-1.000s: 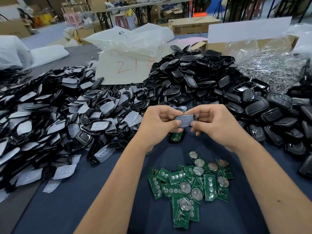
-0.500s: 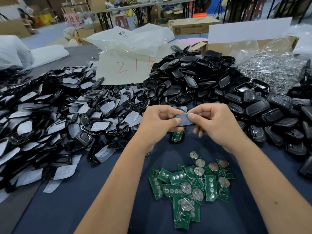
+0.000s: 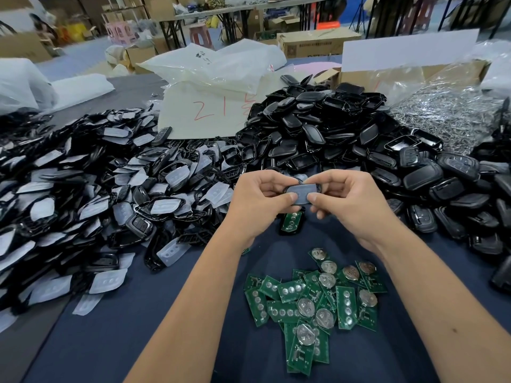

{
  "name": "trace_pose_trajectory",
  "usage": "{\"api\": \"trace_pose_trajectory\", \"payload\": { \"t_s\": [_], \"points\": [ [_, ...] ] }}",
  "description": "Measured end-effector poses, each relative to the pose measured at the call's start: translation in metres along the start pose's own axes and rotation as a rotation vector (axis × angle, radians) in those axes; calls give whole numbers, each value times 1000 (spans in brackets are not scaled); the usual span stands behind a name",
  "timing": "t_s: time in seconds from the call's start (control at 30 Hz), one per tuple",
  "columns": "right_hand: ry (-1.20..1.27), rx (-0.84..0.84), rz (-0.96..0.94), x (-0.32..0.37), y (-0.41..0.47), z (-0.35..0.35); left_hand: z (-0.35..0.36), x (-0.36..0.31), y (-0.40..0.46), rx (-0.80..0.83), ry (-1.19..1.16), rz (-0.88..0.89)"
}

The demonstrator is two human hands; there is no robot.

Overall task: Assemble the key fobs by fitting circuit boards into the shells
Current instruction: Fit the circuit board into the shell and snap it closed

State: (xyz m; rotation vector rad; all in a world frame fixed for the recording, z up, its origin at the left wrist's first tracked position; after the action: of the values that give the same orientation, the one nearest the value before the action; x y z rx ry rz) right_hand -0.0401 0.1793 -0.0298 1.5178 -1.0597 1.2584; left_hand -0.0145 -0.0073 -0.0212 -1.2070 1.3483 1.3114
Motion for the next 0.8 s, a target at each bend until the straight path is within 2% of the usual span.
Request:
{"api": "trace_pose_trajectory", "payload": {
  "t_s": [0.17,0.33,0.47,0.57,0.8],
  "points": [
    [35,-29,23,-2,-2,5,0,0,0,-18,5,-7],
    [-74,-139,-34,-6,1,9,3,0,-1,5,6,-17],
    [-58,-137,-40,-6,4,13,0,-2,-1,-30,-12,-25],
    [-40,-139,-18,-3,12,22,-8,-6,2,-126,-19,-32],
    [-256,-156,-67,25,62,77,-49,-13,8,-463,-73,-2]
  ]
}}
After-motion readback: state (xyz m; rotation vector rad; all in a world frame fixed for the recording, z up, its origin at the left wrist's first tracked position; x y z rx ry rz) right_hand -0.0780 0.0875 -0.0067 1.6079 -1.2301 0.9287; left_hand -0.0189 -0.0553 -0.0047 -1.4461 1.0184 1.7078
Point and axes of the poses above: each hand's wrist, its own y-axis towards the middle knuckle, its own z-axis out of the palm, x = y × z, the point moved 1 cm from there along y, towards the middle knuckle, and after that the axes turned 4 degrees about z, right-handed, at the moved point
